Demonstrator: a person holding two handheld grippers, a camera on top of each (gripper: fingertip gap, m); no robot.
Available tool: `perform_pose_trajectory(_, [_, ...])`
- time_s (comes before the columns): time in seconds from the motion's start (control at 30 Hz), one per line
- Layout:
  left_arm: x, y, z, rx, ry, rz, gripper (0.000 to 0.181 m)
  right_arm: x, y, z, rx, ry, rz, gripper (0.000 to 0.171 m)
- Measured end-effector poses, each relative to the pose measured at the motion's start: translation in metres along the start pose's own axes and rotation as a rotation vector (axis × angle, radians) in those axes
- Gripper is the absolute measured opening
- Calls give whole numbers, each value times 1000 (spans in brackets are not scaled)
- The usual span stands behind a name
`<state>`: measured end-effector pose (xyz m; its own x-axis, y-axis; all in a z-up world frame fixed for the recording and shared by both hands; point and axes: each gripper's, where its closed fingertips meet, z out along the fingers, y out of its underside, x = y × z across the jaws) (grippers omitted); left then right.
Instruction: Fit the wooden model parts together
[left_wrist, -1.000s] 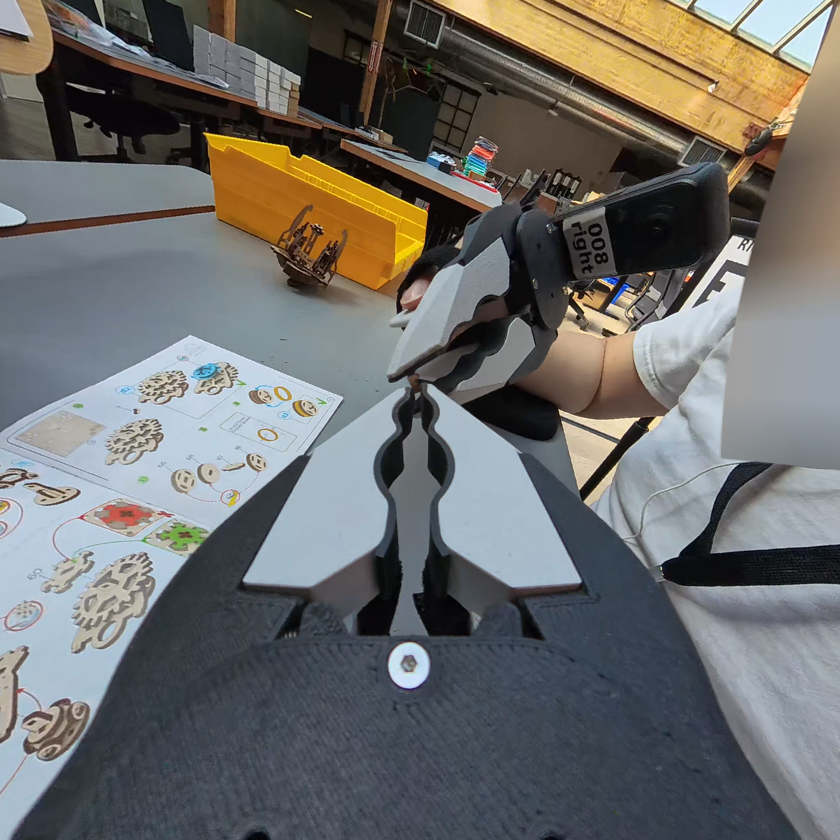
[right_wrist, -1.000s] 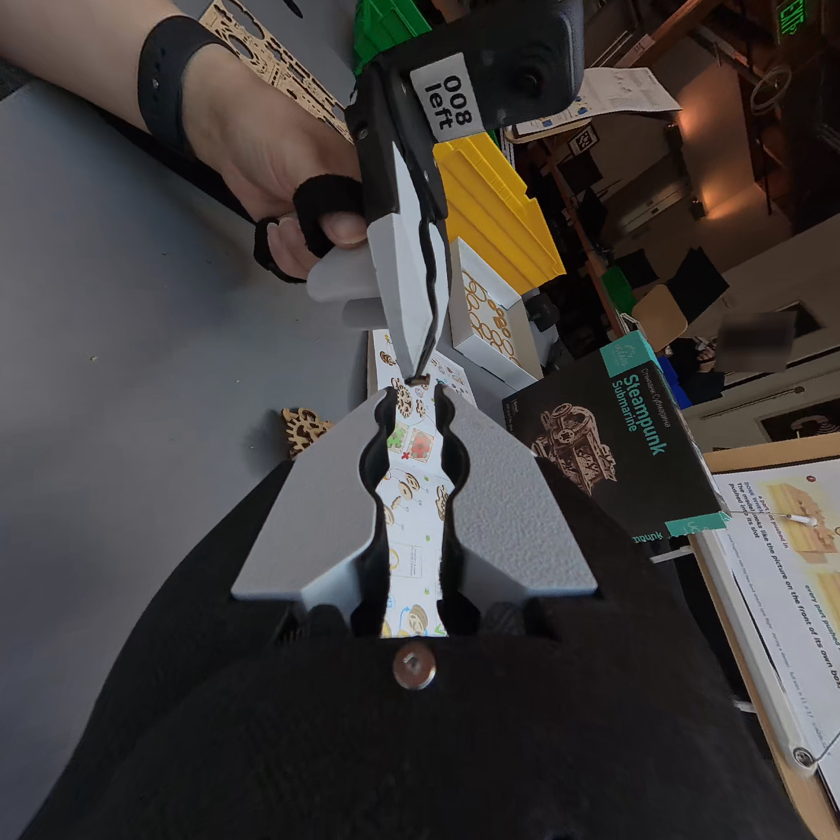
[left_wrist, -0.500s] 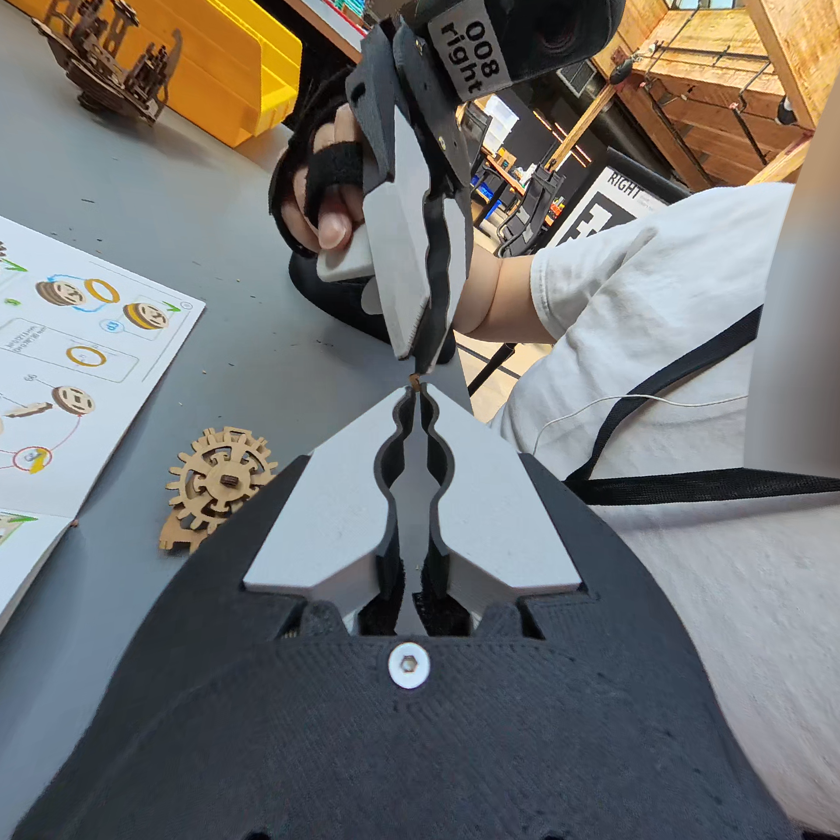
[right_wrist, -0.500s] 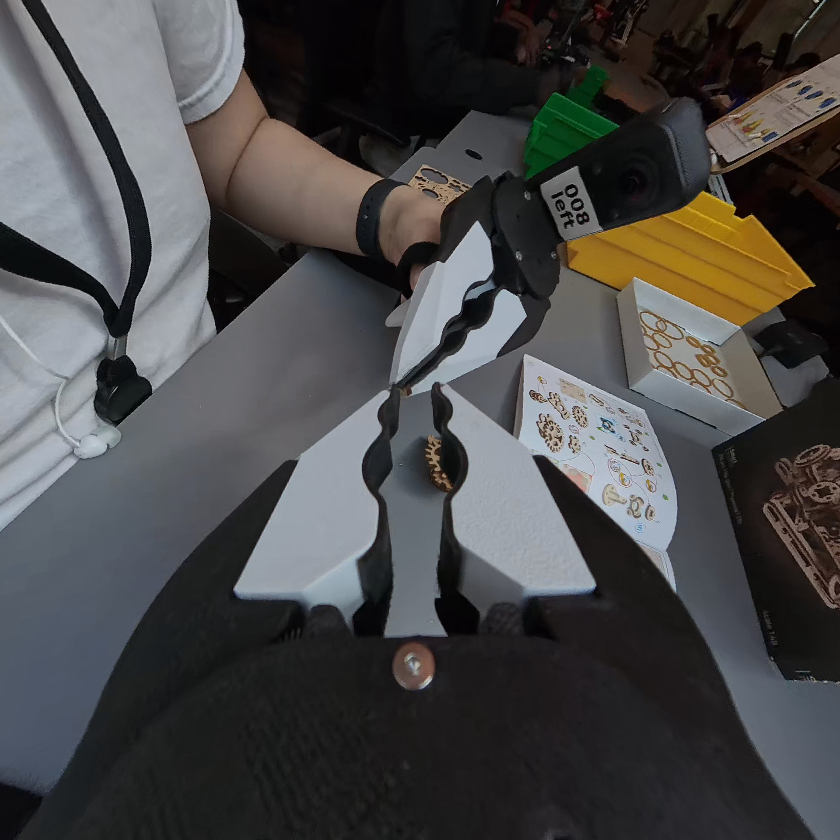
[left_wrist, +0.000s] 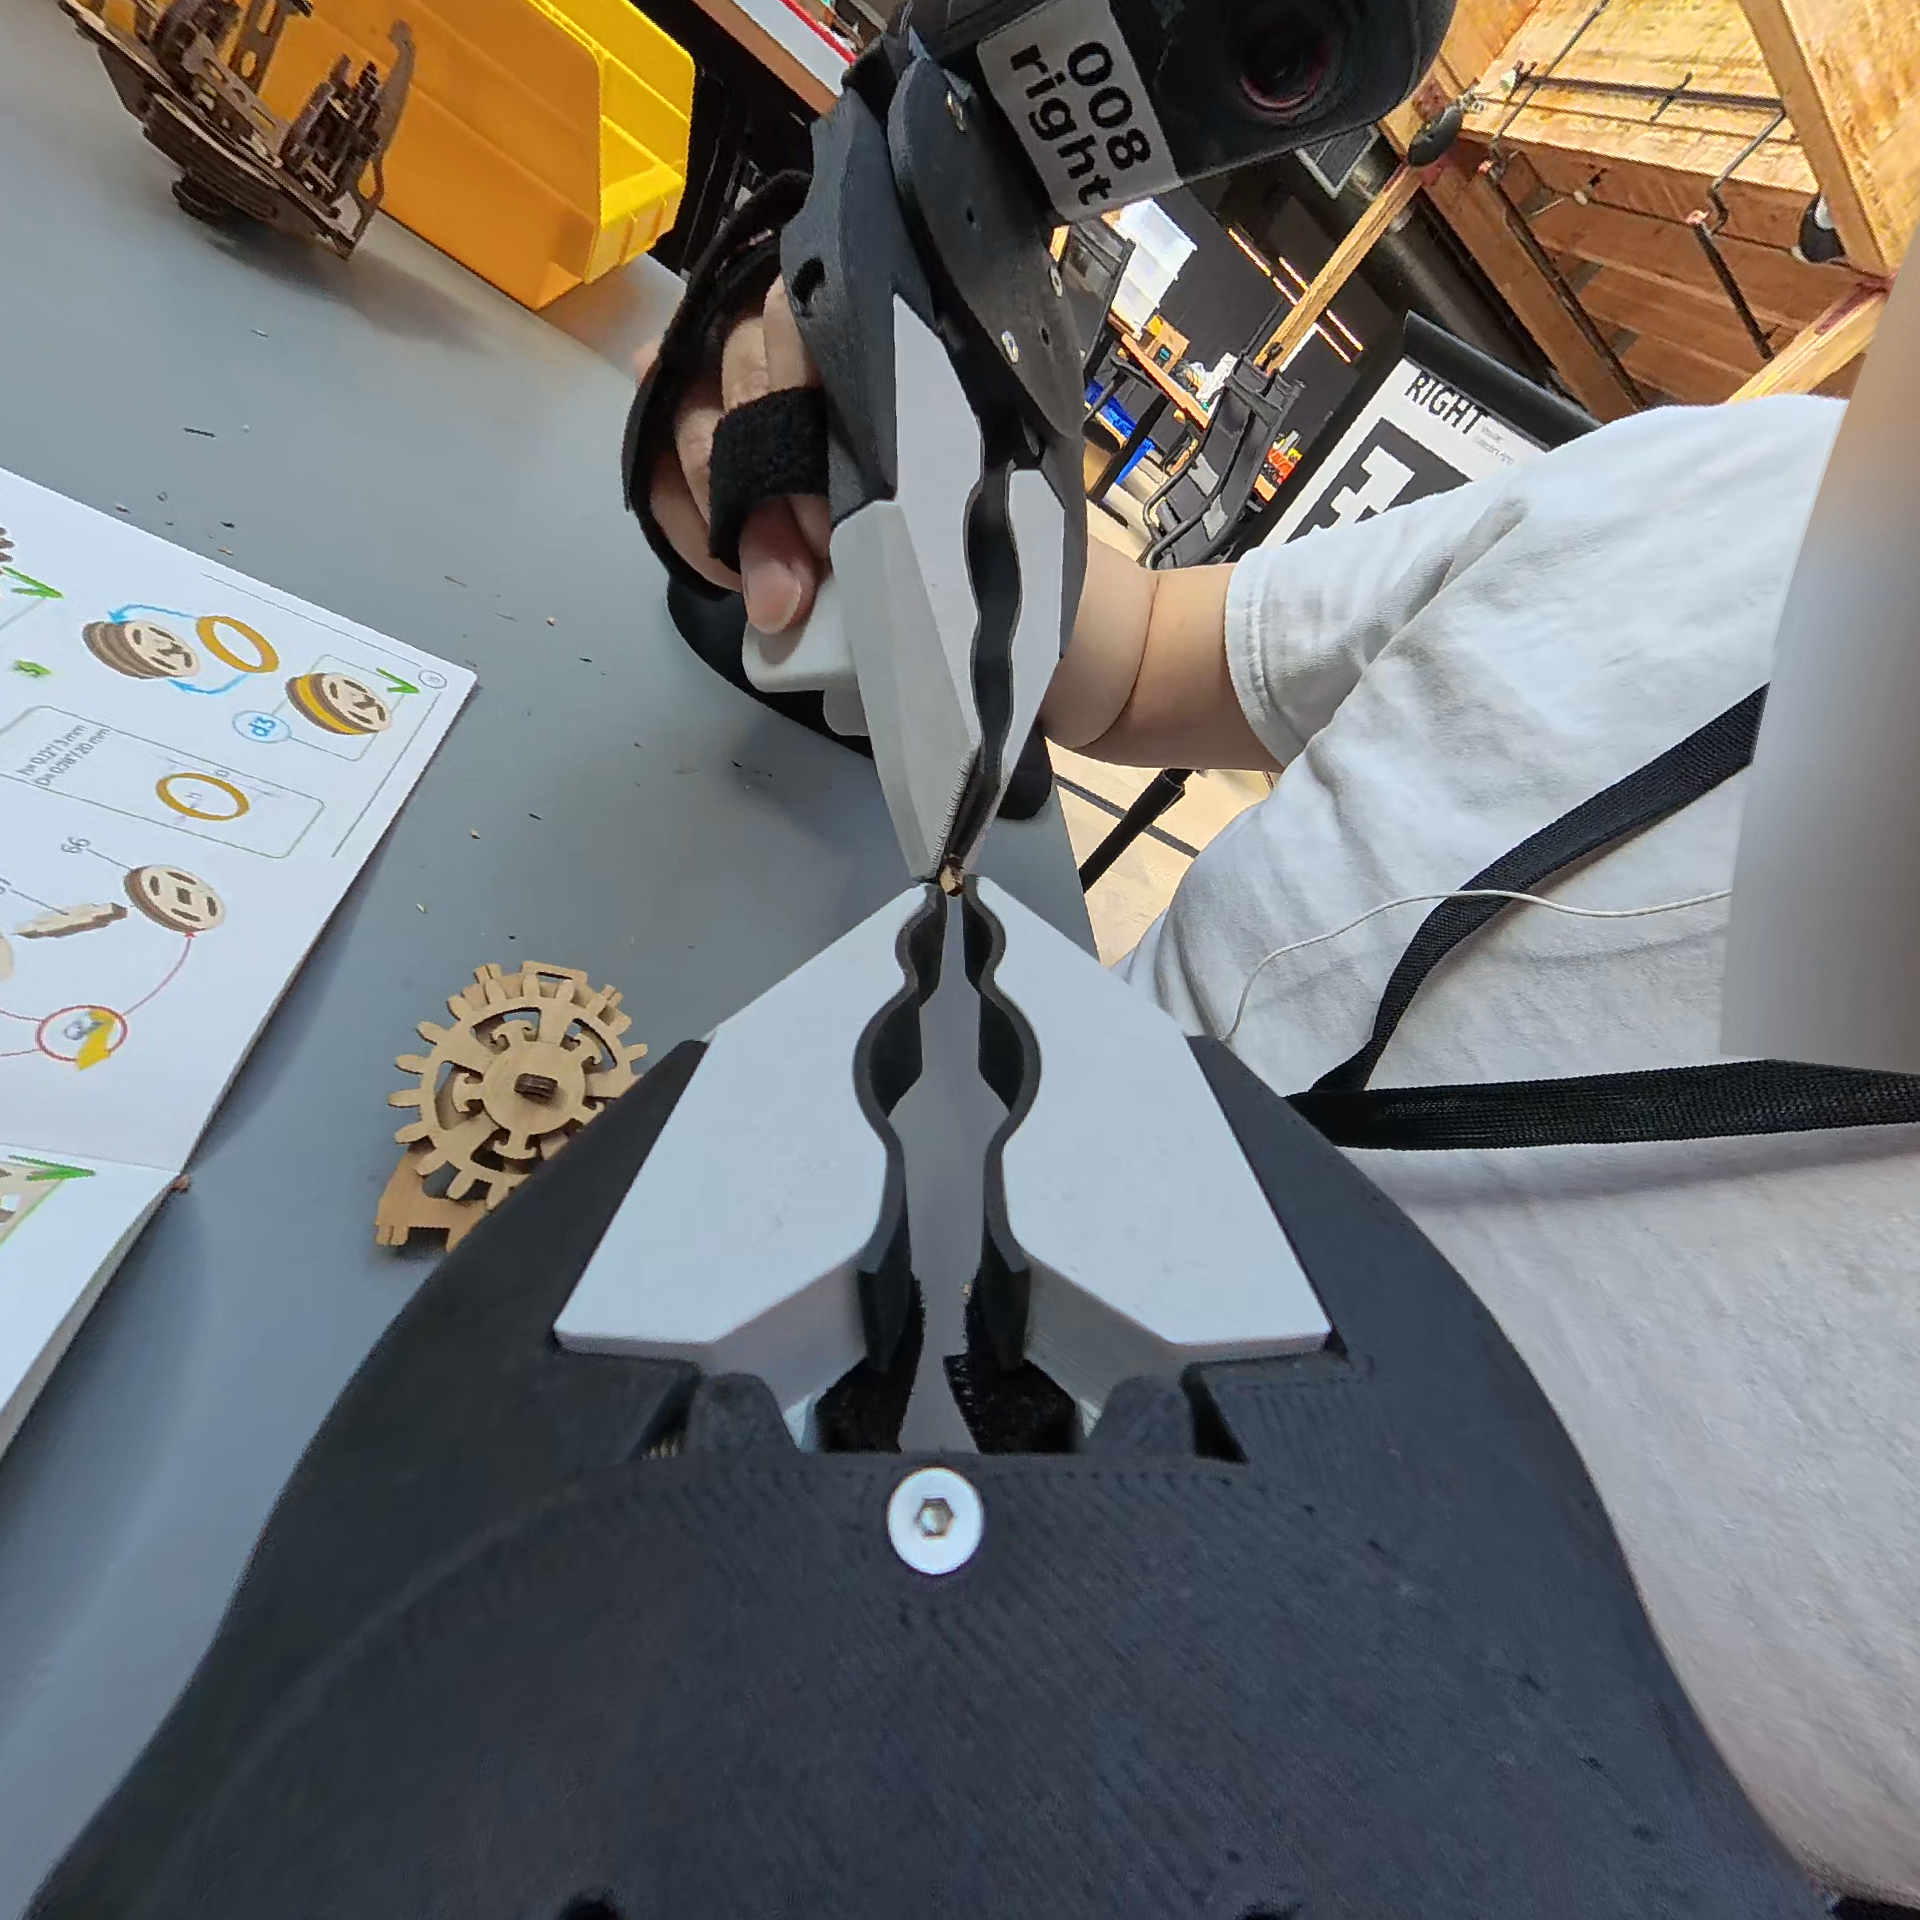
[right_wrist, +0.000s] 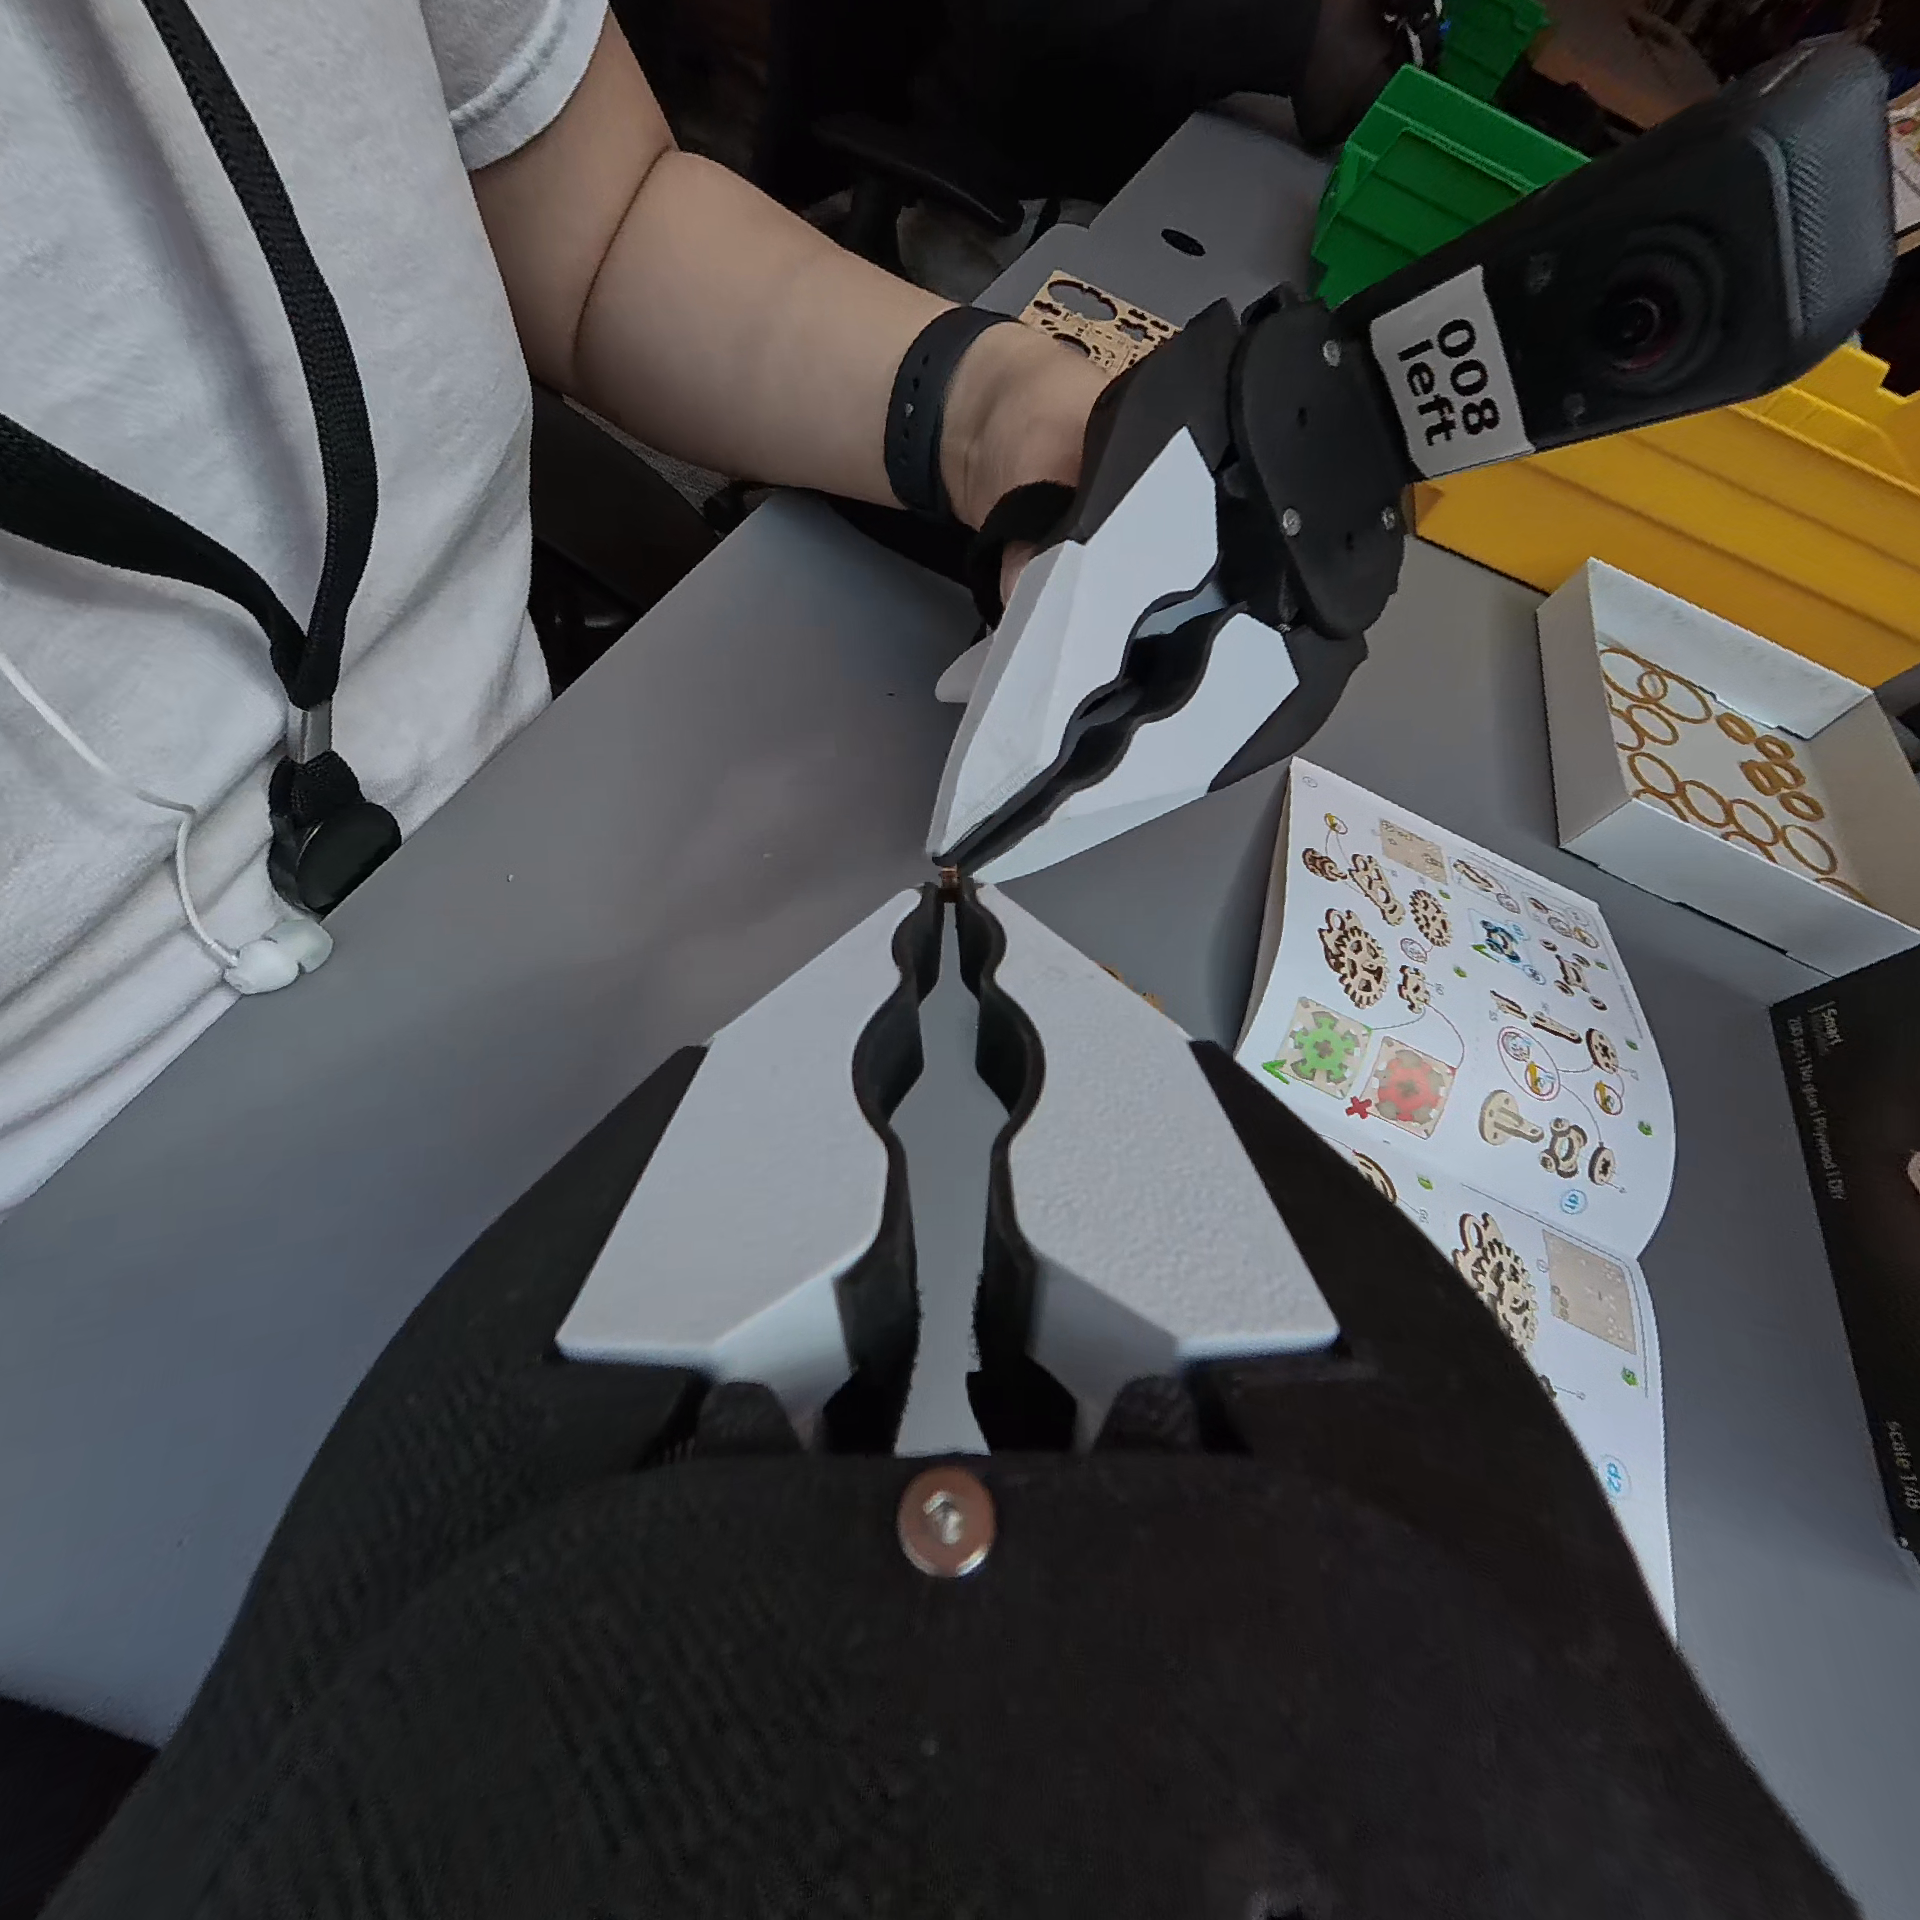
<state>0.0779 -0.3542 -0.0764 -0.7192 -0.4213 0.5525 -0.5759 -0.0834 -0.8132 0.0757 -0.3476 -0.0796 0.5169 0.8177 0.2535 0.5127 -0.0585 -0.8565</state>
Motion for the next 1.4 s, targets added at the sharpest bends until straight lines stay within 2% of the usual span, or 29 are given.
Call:
perform_pose_trajectory(0.1, [-6, -10, -6, 57, -43, 20, 8, 10, -1, -3, 13, 49, 43, 2])
perform_pose_trajectory(0.13, [-10, -14, -9, 77, -93, 70, 19, 15, 0, -5, 15, 73, 73, 2])
perform_pose_trajectory(0.2, [-14, -23, -15, 101, -230, 259, 28, 22, 2, -7, 34, 88, 153, 2])
perform_pose_trajectory(0.3, [-22, -31, -26, 105, -460, 517, 23, 35, 7, -14, 74, 110, 276, 1])
perform_pose_trajectory(0.37, [-28, -27, -26, 57, -528, 583, 18, 41, 7, -19, 111, 122, 331, 1])
perform_pose_trajectory(0.63, [-30, -22, -15, 40, -506, 574, 9, 45, 9, -17, 118, 132, 374, 1])
perform_pose_trajectory(1.4, [-33, -17, -12, -7, -547, 642, 3, 36, 12, -4, 74, 104, 327, 2])
